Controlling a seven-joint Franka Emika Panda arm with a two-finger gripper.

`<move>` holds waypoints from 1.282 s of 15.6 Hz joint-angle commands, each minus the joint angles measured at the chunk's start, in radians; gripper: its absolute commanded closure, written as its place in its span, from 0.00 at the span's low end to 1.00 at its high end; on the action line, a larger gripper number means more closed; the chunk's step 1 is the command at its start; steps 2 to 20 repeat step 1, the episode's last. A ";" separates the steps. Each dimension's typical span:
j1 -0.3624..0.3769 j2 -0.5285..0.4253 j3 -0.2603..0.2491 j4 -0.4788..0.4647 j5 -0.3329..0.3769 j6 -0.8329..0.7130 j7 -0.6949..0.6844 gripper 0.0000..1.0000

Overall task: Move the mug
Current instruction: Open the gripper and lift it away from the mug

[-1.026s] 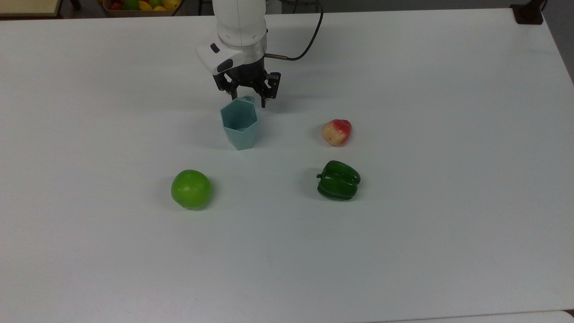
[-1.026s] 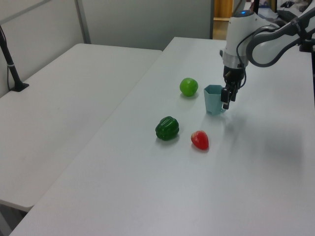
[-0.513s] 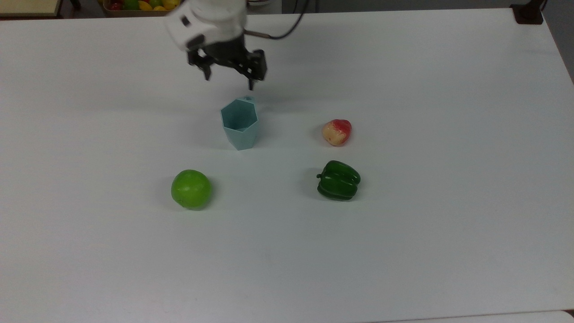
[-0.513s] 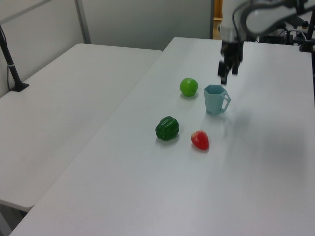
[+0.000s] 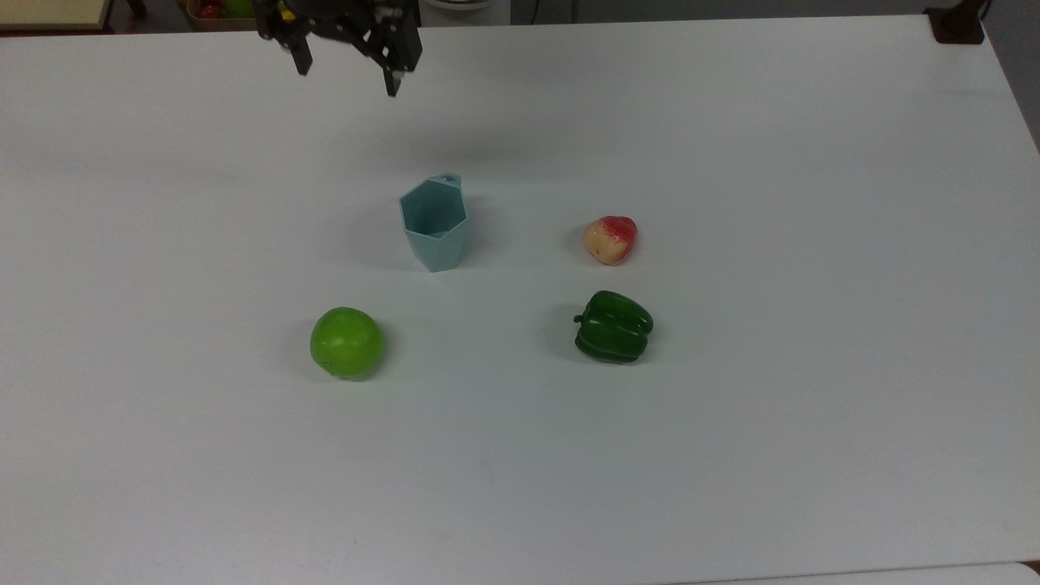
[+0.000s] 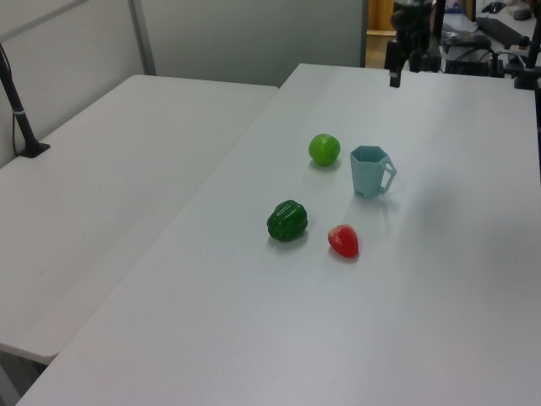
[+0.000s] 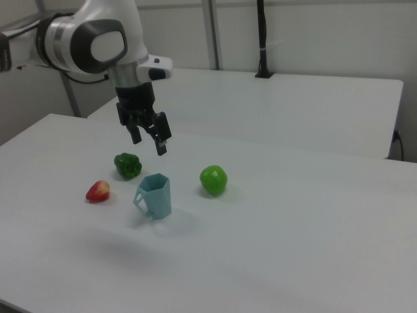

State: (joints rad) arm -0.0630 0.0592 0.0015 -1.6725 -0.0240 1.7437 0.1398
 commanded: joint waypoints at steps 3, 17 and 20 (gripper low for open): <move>-0.008 -0.045 0.000 -0.010 -0.010 -0.064 -0.043 0.00; -0.008 -0.045 0.000 -0.010 -0.010 -0.064 -0.043 0.00; -0.008 -0.045 0.000 -0.010 -0.010 -0.064 -0.043 0.00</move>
